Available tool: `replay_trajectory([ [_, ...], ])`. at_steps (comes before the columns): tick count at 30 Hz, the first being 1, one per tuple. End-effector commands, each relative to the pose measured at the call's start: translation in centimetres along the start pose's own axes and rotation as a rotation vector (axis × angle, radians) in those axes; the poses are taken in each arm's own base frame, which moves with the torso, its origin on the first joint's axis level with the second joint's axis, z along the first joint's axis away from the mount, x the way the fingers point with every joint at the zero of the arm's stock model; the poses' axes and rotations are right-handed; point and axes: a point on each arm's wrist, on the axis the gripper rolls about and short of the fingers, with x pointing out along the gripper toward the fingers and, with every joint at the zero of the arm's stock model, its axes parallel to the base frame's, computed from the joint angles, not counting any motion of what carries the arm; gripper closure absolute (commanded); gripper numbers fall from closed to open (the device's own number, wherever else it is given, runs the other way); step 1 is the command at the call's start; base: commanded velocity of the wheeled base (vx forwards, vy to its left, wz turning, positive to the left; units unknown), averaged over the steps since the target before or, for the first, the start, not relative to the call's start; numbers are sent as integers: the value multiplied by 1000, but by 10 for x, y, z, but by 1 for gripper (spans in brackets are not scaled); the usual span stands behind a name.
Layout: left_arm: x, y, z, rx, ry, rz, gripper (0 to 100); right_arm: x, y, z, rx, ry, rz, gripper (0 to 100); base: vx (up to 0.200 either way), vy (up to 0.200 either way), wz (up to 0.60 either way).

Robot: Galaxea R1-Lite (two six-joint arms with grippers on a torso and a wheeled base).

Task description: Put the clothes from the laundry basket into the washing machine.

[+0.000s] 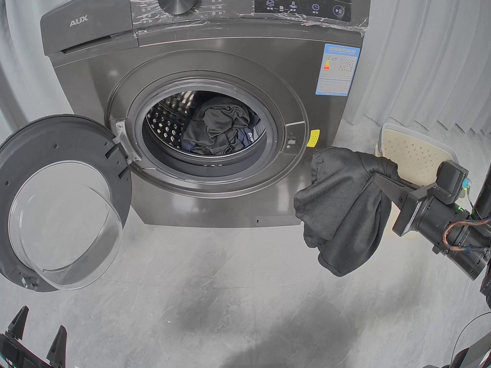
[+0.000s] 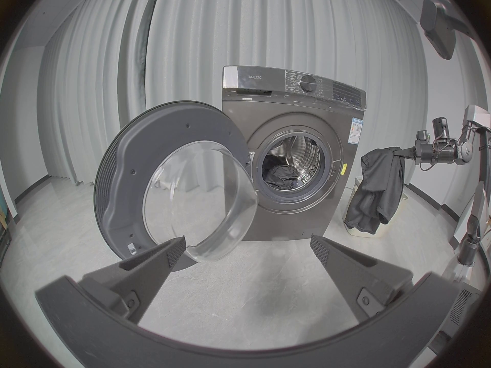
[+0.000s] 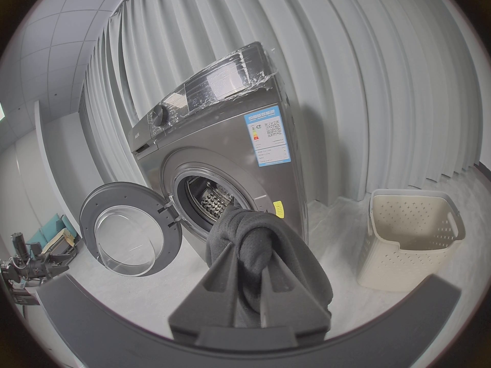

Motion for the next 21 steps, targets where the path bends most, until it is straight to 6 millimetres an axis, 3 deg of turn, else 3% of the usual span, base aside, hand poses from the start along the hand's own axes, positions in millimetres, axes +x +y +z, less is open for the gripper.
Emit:
replay_trajectory([
  [1,0,0,-5,0,7,0,0,0,0,0,0,1,0,100,0,0,0],
  [10,0,0,-5,0,7,0,0,0,0,0,0,1,2,100,0,0,0],
  [19,0,0,-5,3,7,0,0,1,3,-2,1,9,15,100,0,200,0],
  [21,0,0,-5,4,5,2,0,1,8,-3,2,15,37,100,0,0,0],
])
